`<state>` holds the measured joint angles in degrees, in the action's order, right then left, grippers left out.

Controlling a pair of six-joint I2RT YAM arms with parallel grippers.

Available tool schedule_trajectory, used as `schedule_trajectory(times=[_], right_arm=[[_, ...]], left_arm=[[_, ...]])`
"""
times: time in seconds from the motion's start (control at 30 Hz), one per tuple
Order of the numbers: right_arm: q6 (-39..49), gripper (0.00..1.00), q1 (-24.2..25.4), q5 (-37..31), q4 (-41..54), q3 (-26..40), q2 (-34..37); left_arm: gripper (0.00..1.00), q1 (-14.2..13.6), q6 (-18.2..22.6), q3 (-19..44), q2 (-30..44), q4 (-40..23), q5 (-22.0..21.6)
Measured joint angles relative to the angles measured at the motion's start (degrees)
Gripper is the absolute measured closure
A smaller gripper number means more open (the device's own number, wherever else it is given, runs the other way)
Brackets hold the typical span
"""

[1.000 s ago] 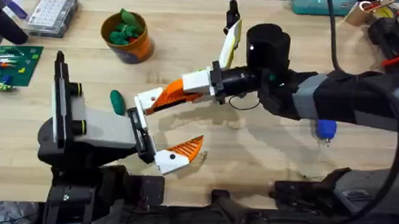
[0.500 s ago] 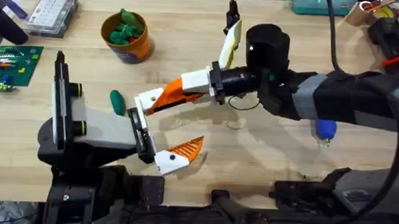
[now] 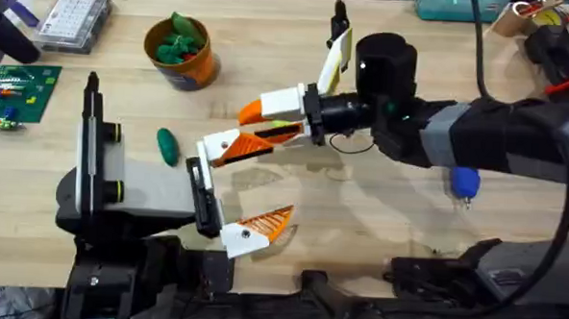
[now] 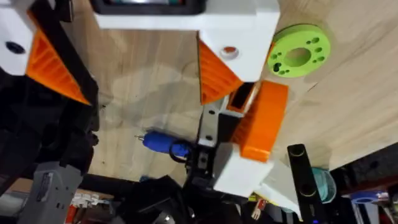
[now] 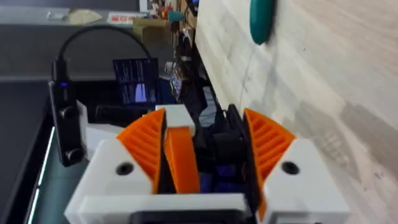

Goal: Pick up the gripper from the table and insert it into the empty holder that is missing its gripper. Then pick up a screw, insert it into the mounting hole, and use the screwdriver to tighten it. Finally, clean up the table by picking up the vegetable and placing it into the bucket.

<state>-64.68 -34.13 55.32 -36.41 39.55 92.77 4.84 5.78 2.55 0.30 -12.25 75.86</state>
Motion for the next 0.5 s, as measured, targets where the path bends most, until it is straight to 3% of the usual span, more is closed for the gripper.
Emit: schedule_trajectory(times=[0.2, 0.33, 0.5], right_arm=[[0.0, 0.181, 1.6, 0.2, 0.0, 0.0, 0.4], [0.8, 0.019, 3.2, 1.7, 0.0, 0.0, 0.4], [1.5, 0.009, 5.7, 3.4, 0.1, 0.0, 0.4]], left_arm=[[0.014, 0.0, 0.3, 0.0, 0.0, -0.1, 0.9], [0.014, 0.0, 0.3, 0.0, 0.0, -0.2, 1.1], [0.014, 0.0, 0.4, 0.0, 0.0, -0.2, 1.1]])
